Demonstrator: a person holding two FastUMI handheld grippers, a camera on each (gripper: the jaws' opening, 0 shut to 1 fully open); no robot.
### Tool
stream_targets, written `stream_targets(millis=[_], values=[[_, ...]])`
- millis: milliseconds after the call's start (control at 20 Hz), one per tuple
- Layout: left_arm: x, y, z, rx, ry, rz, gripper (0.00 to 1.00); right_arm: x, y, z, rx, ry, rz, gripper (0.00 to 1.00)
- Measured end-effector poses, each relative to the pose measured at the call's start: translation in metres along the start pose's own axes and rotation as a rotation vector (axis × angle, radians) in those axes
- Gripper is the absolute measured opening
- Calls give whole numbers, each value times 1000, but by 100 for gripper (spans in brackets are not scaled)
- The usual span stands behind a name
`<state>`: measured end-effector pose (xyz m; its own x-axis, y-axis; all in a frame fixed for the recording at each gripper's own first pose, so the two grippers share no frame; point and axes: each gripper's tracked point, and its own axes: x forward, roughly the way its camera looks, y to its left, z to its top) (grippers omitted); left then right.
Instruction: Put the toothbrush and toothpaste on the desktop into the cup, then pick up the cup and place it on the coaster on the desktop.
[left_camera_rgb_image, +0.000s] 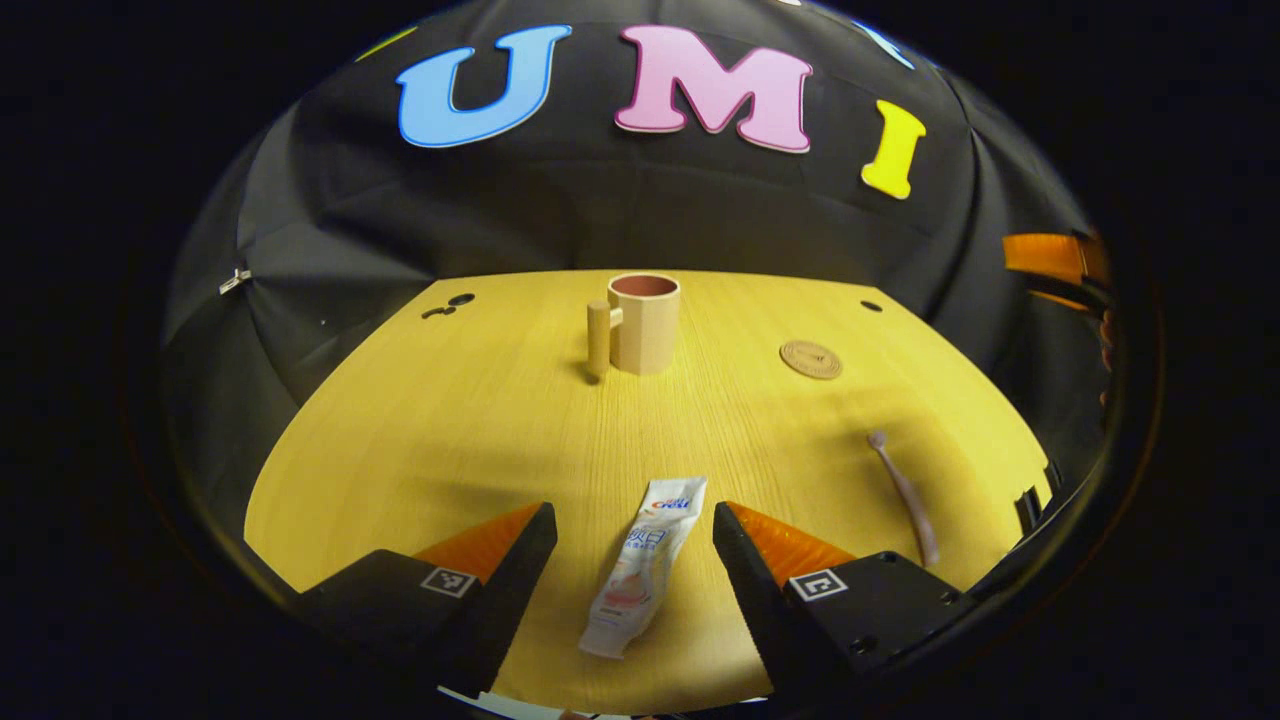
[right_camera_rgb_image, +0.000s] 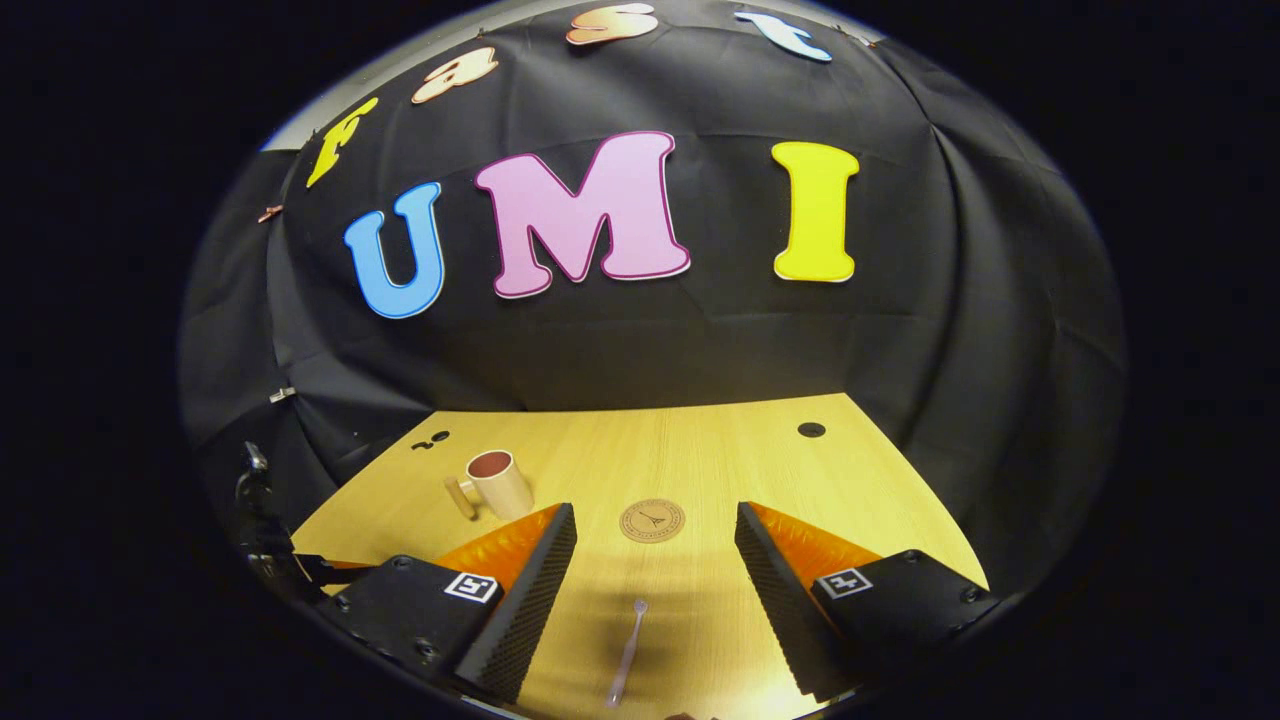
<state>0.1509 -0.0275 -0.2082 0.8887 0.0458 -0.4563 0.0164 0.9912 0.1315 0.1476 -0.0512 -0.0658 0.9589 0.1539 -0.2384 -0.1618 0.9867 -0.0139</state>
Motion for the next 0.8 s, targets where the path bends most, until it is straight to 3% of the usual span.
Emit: stream_targets(millis=[500,700,750,800], values=[[37,-7,-45,9,113,-6,98,-2,-33,-24,41,50,-36,98],[42,-10,-44,3,131,15,80,2,-37,-31,78,65,-59,98],[41,-14,-43,8,124,14,66,3,-35,-36,77,79,-61,98],[41,-17,-44,21,121,17,63,3,-33,-41,76,96,-62,98]])
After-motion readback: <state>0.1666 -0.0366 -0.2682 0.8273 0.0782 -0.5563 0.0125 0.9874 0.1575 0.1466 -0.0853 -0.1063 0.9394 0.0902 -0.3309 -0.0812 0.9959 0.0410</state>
